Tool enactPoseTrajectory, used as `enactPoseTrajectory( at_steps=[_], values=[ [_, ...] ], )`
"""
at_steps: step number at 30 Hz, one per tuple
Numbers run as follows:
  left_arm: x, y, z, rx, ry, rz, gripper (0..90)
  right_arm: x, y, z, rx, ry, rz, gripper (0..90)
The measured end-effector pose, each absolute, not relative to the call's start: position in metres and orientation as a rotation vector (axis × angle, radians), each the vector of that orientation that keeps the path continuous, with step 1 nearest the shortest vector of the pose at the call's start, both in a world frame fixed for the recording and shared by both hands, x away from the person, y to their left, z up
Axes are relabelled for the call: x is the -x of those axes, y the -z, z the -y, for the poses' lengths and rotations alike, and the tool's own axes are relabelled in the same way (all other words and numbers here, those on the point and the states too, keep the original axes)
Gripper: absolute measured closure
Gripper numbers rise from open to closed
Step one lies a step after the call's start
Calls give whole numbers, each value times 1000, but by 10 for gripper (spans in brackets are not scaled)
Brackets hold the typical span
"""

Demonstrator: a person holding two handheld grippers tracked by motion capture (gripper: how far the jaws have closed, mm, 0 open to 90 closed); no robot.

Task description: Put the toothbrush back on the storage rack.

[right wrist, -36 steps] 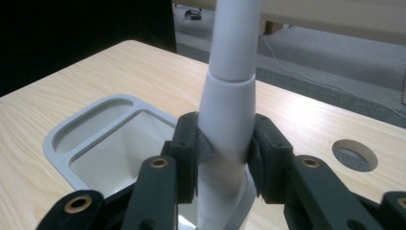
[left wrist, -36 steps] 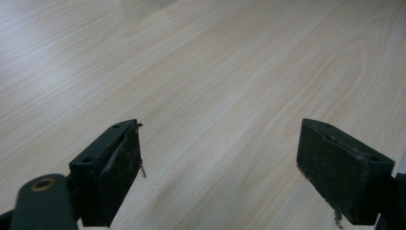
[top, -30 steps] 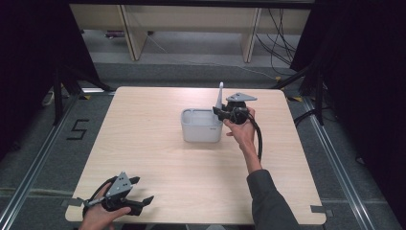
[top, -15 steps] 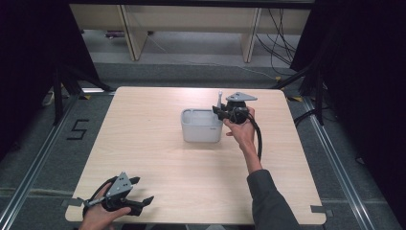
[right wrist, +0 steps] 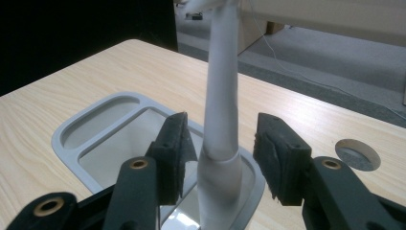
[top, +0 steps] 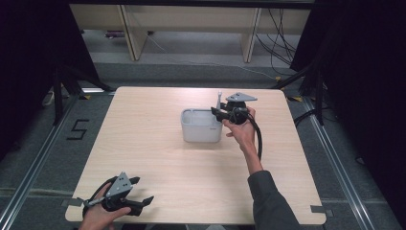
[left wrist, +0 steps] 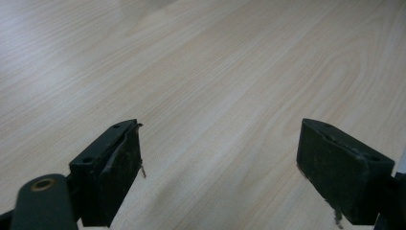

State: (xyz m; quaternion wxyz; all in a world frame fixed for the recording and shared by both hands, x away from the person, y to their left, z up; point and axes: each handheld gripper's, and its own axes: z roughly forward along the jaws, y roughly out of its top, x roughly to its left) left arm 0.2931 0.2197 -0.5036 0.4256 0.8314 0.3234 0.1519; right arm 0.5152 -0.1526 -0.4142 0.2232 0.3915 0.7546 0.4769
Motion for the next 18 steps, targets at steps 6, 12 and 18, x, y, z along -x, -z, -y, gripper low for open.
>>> enactPoseTrajectory(
  at_steps=[6,12,18],
  values=[
    [-293,504,-220,-2079,-380,-808,148,-515,414,154,-1083,-1330,-2069,496],
    [-293,504,-219,-2080,-384,-810,148,-513,413,154,-1100,-1335,-2076,447],
    [-293,505,-219,-2067,-383,-817,147,-508,410,153,-1098,-1311,-2082,398]
  ],
)
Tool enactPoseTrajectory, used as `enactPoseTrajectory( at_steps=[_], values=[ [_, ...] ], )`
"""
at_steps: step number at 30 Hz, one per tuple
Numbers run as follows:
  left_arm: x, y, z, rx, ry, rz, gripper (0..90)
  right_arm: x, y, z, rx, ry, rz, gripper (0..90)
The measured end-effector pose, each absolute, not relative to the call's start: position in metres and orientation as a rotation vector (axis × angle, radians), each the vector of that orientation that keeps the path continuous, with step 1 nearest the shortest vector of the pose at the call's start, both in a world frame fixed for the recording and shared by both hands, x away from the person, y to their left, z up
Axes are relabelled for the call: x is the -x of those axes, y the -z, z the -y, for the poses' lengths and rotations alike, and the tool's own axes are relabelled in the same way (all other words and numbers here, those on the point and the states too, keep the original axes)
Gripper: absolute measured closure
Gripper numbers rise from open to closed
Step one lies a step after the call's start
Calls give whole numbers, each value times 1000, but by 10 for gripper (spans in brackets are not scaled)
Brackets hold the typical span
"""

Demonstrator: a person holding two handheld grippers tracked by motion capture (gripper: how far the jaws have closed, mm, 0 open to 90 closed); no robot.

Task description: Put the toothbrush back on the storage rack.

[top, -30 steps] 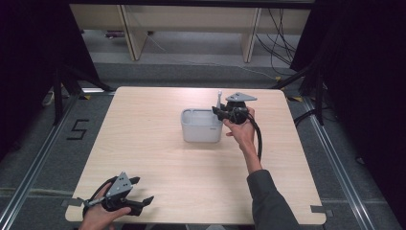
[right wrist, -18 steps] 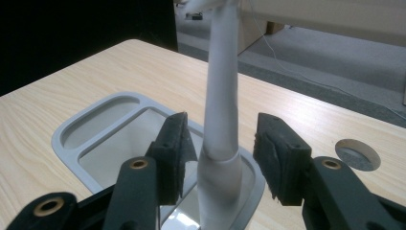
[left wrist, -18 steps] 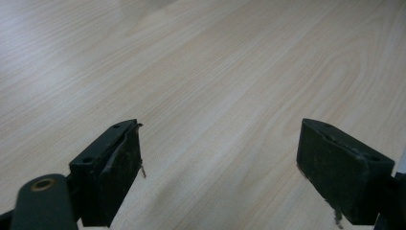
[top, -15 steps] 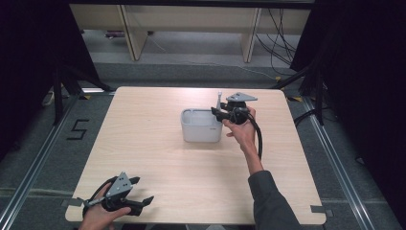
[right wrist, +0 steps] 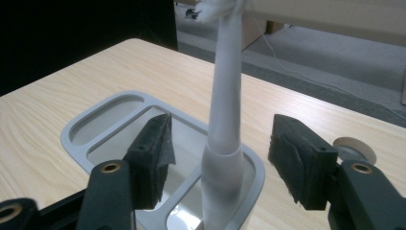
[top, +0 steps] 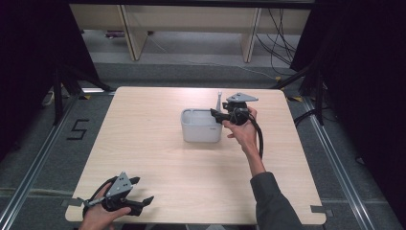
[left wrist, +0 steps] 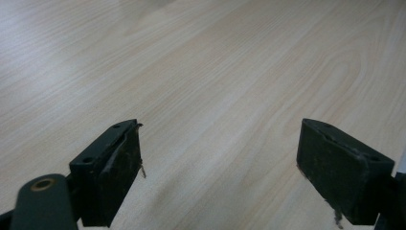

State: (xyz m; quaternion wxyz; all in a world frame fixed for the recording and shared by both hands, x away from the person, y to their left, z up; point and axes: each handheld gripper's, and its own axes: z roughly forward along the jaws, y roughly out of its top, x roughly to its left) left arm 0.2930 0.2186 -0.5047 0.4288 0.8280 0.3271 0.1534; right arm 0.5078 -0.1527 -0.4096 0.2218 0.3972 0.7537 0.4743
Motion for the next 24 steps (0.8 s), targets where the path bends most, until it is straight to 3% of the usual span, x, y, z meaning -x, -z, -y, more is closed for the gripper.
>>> enactPoseTrajectory(
  at_steps=[24],
  values=[
    [-293,505,-218,-2064,-386,-817,148,-493,404,162,-1065,-1352,-2049,322]
  ],
)
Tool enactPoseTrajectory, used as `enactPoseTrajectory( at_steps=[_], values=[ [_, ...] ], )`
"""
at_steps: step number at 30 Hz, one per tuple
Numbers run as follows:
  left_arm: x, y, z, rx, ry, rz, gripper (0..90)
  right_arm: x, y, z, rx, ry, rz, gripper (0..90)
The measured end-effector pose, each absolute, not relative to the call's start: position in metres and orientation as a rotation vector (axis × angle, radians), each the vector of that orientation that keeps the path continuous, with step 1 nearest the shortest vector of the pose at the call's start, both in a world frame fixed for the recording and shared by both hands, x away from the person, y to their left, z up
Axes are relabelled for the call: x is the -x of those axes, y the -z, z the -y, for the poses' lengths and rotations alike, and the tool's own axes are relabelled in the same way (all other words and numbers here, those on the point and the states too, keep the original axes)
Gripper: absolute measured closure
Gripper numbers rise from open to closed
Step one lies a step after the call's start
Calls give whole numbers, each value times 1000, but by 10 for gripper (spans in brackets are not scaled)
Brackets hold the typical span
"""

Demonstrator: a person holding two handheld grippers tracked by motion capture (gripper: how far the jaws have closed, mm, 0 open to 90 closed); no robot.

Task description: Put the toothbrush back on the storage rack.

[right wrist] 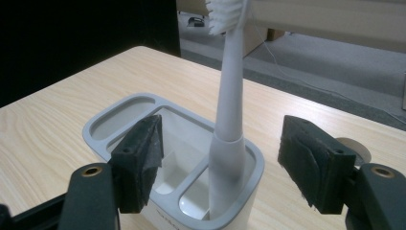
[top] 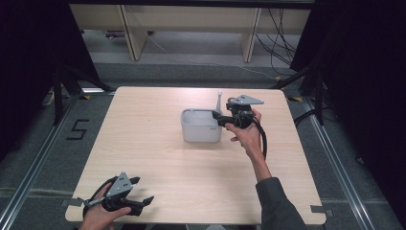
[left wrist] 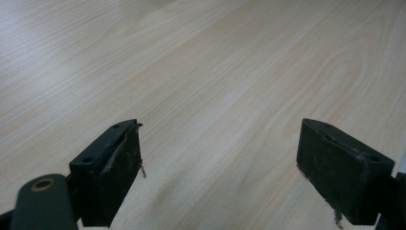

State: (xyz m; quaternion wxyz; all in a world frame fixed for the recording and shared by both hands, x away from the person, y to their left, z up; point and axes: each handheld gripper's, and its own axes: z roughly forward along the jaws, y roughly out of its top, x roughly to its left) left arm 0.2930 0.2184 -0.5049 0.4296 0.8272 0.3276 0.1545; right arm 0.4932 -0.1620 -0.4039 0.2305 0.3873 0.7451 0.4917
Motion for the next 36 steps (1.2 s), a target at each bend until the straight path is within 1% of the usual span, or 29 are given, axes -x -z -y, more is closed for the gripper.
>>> enactPoseTrajectory(
  at_steps=[13,23,27,28,31,32,33,36],
  values=[
    [-293,504,-220,-2078,-386,-812,148,-487,401,163,-1048,-1358,-2065,311],
    [-293,505,-218,-2065,-387,-819,148,-476,400,168,-1057,-1369,-2066,306],
    [-294,504,-220,-2100,-397,-806,148,-471,401,170,-1060,-1378,-2056,303],
    [-293,505,-219,-2077,-387,-815,148,-470,402,171,-1050,-1382,-2051,303],
    [-293,505,-219,-2087,-399,-820,148,-469,402,172,-1058,-1382,-2053,303],
    [-292,505,-218,-2060,-384,-828,148,-468,402,173,-1049,-1377,-2060,303],
    [-292,504,-219,-2073,-382,-821,148,-466,403,171,-1091,-1396,-2058,303],
    [-293,503,-220,-2097,-392,-801,148,-464,403,176,-1038,-1385,-2065,303]
  ],
)
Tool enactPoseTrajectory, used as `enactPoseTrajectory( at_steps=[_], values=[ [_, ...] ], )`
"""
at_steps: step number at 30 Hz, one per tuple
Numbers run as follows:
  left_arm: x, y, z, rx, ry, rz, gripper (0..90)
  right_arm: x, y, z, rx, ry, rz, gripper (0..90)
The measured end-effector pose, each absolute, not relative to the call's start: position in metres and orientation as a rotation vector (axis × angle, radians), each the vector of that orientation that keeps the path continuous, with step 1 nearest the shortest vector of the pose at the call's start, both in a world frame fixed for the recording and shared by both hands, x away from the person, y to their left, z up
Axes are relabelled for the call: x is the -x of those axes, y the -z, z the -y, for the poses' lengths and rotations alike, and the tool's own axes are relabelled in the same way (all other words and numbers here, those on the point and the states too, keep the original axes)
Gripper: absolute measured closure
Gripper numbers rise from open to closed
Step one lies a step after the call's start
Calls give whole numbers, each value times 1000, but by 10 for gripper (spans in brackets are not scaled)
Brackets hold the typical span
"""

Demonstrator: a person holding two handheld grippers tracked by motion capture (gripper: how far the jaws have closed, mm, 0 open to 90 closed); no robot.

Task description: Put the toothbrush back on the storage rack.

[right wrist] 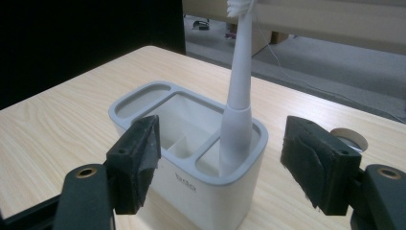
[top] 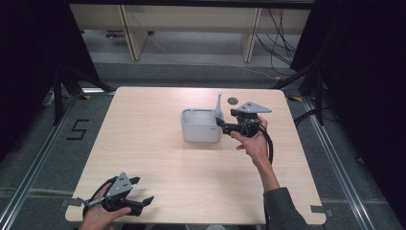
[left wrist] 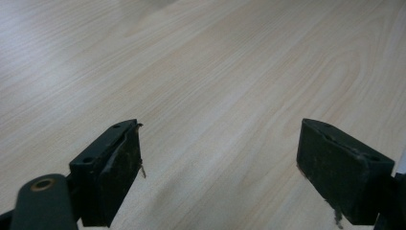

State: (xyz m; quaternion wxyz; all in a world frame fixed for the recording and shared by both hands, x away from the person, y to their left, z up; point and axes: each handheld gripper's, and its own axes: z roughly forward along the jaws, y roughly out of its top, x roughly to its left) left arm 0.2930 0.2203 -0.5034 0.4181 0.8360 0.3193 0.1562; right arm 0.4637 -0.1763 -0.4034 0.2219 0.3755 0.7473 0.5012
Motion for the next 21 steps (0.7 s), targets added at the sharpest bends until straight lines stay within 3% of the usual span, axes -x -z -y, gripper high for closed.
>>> enactPoseTrajectory(
  at_steps=[21],
  values=[
    [-292,503,-221,-2099,-391,-809,148,-443,409,181,-1056,-1377,-2096,265]
  ],
)
